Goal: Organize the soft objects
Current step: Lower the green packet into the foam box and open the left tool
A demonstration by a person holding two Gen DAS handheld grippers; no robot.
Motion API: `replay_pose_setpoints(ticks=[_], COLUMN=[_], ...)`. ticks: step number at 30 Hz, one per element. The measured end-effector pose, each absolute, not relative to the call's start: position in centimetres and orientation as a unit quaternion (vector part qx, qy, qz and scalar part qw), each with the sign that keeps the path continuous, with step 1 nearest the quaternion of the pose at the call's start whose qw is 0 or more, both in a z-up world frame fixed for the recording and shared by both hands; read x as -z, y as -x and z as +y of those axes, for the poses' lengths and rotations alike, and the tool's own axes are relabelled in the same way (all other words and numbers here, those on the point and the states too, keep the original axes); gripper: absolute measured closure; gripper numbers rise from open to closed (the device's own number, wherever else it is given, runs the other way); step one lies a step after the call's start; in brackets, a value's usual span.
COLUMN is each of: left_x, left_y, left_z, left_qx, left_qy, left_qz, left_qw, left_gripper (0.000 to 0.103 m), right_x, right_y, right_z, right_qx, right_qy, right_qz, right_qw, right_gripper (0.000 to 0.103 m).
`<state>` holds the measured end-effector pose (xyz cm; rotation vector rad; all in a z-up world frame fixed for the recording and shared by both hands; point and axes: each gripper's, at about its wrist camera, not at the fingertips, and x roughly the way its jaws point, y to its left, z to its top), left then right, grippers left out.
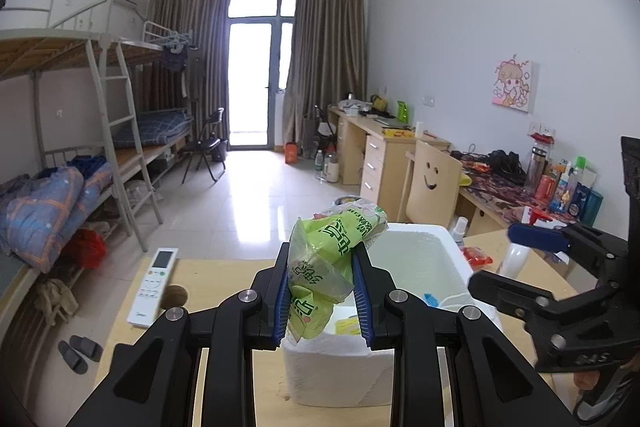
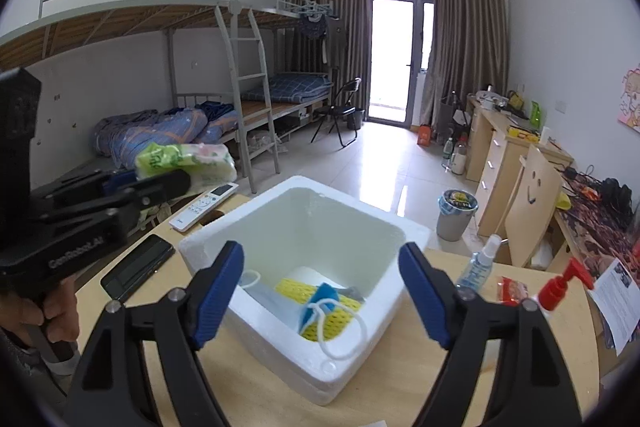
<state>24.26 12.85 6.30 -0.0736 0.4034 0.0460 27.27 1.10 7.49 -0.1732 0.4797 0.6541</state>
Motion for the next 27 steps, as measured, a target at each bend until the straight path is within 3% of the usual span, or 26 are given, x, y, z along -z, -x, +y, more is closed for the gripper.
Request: replay_pose_setpoints(ticks=[1, 3, 27], left_x=[-6.3, -6.2, -5.2], left_y=[-24.4, -24.8, -28.0], left_z=[12.7, 12.2, 8.3], left_qx=[-0.02, -0.013, 0.031], left_qy=[0.035, 0.033, 0.021], left_qz=[0.201, 0.202, 0.229], left_qw=[0.979, 0.979, 0.973], left_gripper=[0.074, 0.074, 0.074], right_x=[-7.5, -7.6, -7.7], right_y=[-27.2, -26.9, -25.9], right_z=[0.7, 0.2, -4.3], right_qx=[-0.312, -0.307, -0.257], right_qy=[0.08, 0.077, 0.053], right_qz=[0.231, 0.226, 0.219], right_qw=[0.918, 0.921, 0.94], right_gripper=[0.004, 0.0, 0.0])
